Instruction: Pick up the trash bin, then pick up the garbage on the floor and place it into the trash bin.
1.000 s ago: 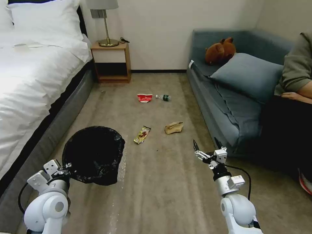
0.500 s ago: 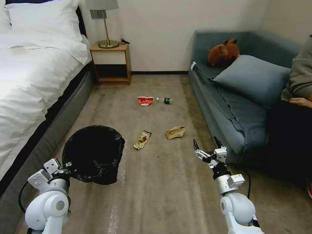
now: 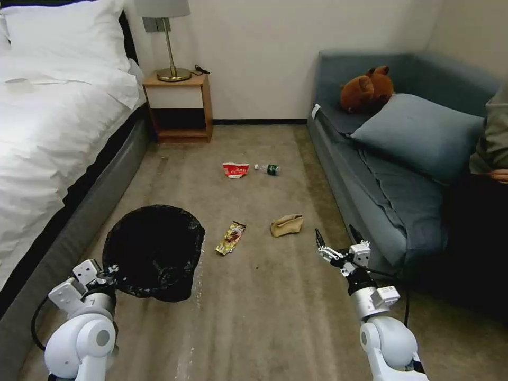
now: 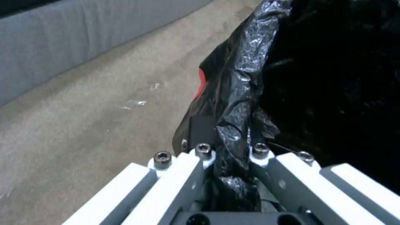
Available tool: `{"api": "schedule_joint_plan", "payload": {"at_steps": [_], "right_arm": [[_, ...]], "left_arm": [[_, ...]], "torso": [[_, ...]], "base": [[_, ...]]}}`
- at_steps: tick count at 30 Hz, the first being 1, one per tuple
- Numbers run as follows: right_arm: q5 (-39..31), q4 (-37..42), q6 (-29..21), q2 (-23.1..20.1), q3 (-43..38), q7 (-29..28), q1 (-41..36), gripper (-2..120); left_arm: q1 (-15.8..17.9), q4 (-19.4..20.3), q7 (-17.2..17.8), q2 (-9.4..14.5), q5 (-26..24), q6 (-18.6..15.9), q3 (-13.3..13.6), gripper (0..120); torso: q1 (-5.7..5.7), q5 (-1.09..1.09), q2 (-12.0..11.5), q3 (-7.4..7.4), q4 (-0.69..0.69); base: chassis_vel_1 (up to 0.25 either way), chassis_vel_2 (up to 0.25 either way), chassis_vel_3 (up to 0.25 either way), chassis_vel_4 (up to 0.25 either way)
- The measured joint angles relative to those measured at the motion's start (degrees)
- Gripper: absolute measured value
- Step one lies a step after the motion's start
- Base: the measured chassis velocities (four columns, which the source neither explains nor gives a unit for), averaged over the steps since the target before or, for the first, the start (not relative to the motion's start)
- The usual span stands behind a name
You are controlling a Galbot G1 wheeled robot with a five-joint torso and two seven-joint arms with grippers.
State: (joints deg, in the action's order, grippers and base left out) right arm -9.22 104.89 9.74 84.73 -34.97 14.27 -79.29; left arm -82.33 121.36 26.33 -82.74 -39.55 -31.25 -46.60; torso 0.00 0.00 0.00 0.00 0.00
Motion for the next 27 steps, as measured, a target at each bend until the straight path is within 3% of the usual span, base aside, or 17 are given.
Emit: {"api": "schedule_joint_plan", "payload": {"at_steps": [14,27], "right_arm": [[0.01,-0.09,0.02,0.04,0.13,0.00,0.36,100],[0.41,-0.26,0.18,0.31,0.28,0.27,0.31,100]], "left_arm": [[0.21,-0.05,-0.20,0.01,0.71,0.47,-0.35,1],[0.73,-0.62,-0.32,0.56,-0.81,0.55,-2.34,1]], "torso": [[0.00,0.00,0.00,0.00,0.00],[0.00,0.00,0.00,0.00,0.00]], "base": [[-0.094,0.091,0.098,-0.096],[-0.084,0.083,0.077,-0.083]]}}
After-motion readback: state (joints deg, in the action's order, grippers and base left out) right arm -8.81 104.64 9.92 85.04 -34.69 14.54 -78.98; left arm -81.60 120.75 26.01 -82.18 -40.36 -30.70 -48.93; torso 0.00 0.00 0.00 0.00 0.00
